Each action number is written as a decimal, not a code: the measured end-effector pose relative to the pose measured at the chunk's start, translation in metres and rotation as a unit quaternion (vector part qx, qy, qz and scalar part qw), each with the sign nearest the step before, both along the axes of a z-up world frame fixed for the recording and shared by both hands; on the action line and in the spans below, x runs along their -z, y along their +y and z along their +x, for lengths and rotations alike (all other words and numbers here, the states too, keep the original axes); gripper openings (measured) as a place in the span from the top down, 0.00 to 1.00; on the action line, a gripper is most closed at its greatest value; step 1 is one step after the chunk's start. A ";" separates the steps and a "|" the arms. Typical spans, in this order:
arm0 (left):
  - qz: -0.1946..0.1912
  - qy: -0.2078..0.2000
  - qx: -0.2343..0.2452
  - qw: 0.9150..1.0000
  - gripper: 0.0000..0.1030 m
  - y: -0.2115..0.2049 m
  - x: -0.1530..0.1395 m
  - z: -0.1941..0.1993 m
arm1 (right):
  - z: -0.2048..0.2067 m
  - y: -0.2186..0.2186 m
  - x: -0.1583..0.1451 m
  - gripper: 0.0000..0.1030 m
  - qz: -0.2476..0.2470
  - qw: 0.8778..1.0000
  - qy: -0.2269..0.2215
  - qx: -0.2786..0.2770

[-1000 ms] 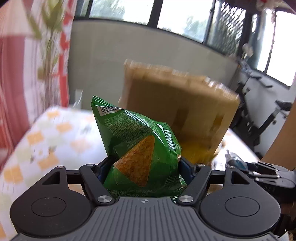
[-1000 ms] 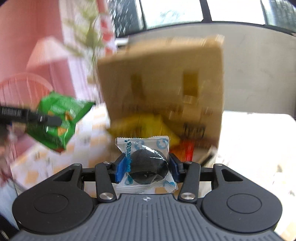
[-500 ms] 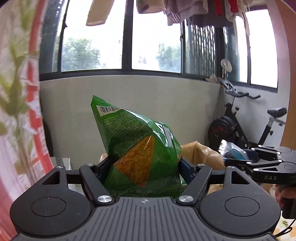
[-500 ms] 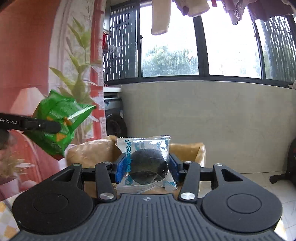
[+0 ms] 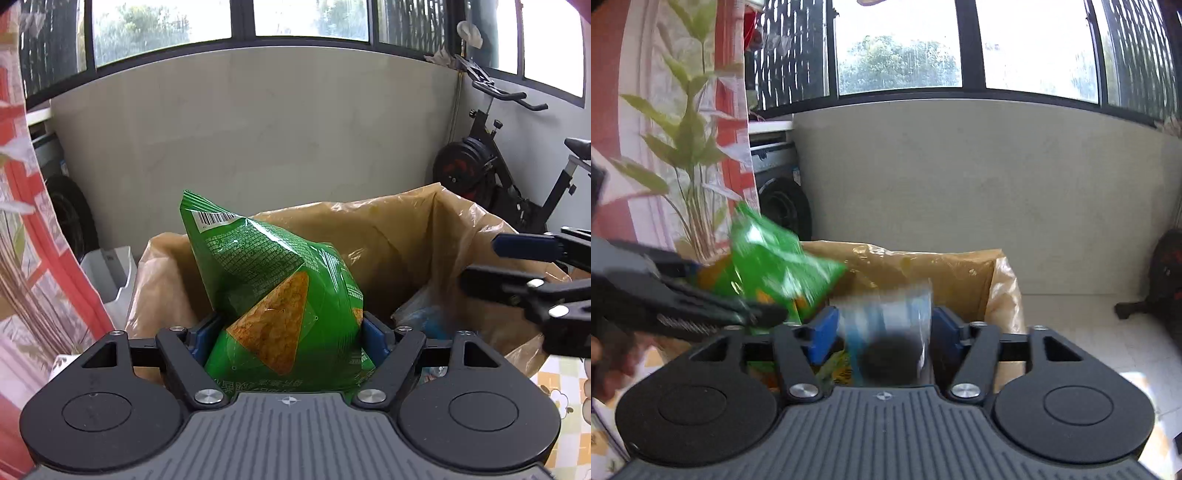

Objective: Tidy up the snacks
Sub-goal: 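Open both grippers to drop the snacks into the box, then move both open grippers back toward the snack pile and white cracker packet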

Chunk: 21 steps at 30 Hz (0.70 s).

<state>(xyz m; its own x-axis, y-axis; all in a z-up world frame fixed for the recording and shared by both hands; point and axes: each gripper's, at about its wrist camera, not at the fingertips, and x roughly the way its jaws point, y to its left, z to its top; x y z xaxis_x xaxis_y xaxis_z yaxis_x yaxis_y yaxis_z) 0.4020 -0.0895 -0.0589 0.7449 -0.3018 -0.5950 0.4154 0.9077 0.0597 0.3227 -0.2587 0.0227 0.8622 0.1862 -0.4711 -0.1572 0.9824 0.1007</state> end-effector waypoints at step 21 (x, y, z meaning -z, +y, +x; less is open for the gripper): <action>-0.093 -0.113 -0.026 0.989 0.15 0.087 -0.032 -0.120 | -0.113 -0.018 0.003 0.34 0.002 0.997 -0.072 -0.012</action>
